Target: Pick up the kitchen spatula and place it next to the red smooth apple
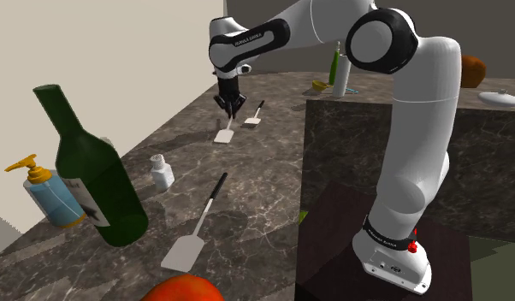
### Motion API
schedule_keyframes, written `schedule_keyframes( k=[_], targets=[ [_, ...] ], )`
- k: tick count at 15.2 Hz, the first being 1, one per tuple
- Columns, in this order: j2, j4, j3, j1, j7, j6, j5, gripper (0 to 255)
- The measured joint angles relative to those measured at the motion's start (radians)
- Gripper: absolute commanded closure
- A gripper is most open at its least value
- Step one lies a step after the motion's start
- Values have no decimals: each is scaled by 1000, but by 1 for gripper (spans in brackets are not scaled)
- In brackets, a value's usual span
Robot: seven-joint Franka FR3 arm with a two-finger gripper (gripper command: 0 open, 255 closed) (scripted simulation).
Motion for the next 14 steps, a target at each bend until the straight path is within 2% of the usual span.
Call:
schedule_keyframes(
  k=[14],
  targets=[
    [-1, 189, 2, 4, -14, -190, 5, 255]
  ],
)
